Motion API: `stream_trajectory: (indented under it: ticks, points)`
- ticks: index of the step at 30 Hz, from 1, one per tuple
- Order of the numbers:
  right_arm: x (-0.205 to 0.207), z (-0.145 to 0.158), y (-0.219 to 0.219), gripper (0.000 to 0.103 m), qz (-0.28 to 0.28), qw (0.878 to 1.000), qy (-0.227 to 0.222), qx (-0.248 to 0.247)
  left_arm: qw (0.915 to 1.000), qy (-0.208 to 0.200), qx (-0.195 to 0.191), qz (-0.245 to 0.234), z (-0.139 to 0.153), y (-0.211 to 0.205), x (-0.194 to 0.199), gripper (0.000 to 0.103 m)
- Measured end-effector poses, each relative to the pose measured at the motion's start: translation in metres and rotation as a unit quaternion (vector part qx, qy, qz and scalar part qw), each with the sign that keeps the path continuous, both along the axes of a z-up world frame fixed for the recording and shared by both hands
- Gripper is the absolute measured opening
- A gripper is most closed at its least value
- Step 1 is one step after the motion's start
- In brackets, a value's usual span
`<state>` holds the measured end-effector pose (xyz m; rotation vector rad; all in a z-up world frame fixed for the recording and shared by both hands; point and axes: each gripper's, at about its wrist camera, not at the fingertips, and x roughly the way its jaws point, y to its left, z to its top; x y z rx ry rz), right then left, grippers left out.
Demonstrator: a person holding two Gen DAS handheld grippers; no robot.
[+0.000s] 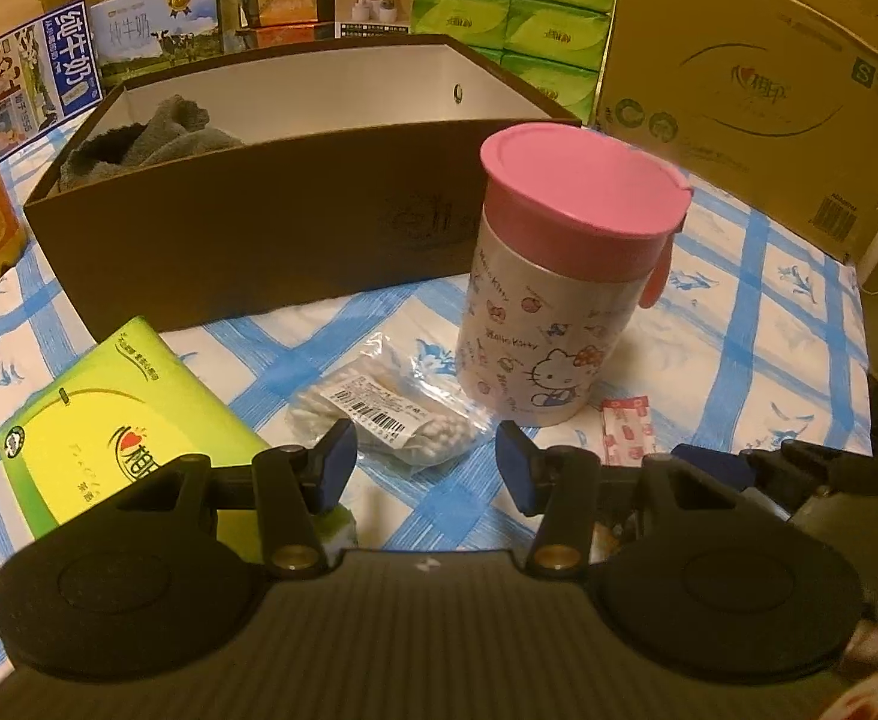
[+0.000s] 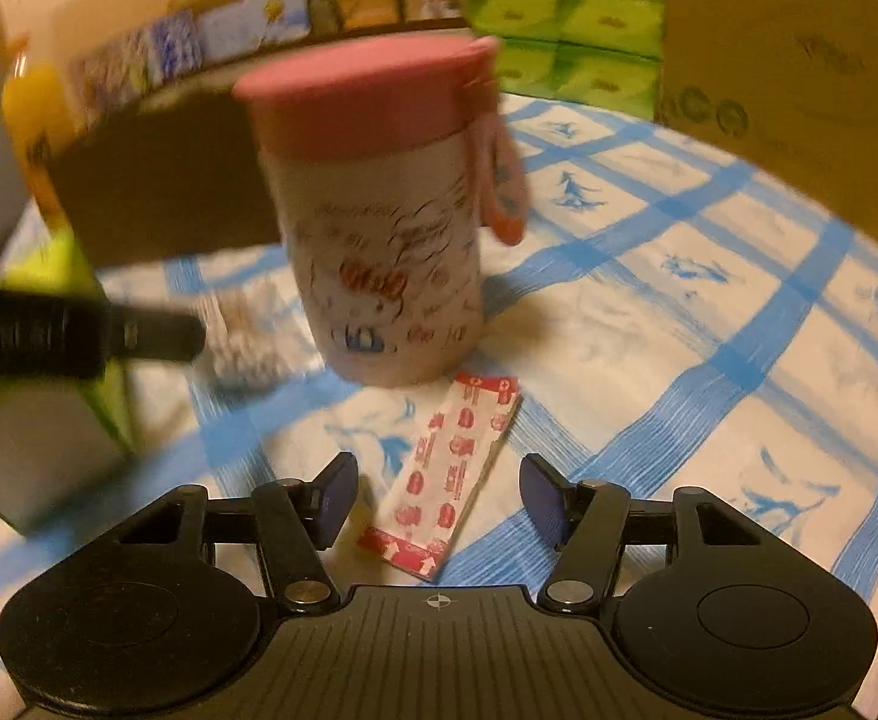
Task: Organize soft objects
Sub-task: 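Lower the right gripper onto the red-patterned strip beside the cup, then close the right gripper on the red-patterned strip and lift it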
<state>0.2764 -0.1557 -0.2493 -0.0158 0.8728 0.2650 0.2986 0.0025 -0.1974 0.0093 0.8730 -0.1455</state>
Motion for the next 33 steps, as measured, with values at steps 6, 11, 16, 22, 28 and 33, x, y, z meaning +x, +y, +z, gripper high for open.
stream_trajectory:
  ticks: [6,11,16,22,28,33]
  points:
    - [0.003,-0.005,-0.011,0.048,-0.013,0.999,-0.016,-0.030,1.0000,0.005,-0.004,-0.003,-0.005,-0.002,0.002,0.048]
    - [0.016,-0.003,-0.045,0.047,-0.051,0.998,-0.011,-0.016,1.0000,0.007,-0.003,-0.004,-0.007,-0.006,0.005,0.050]
    - [0.022,0.001,-0.061,0.047,-0.056,0.998,-0.008,0.029,0.9999,0.016,0.003,-0.004,-0.012,-0.011,0.015,0.051]
    - [0.026,0.000,-0.056,0.047,-0.032,0.999,-0.007,0.038,0.9990,0.015,0.041,0.005,-0.022,-0.019,0.031,0.052]
    - [0.026,-0.003,-0.057,0.047,-0.029,0.999,-0.009,0.040,0.9951,0.021,0.094,-0.021,-0.033,-0.030,0.039,0.048]
    - [0.024,-0.003,-0.058,0.047,-0.025,0.999,-0.010,0.038,0.9925,0.019,0.111,-0.047,-0.040,-0.032,0.033,0.026]
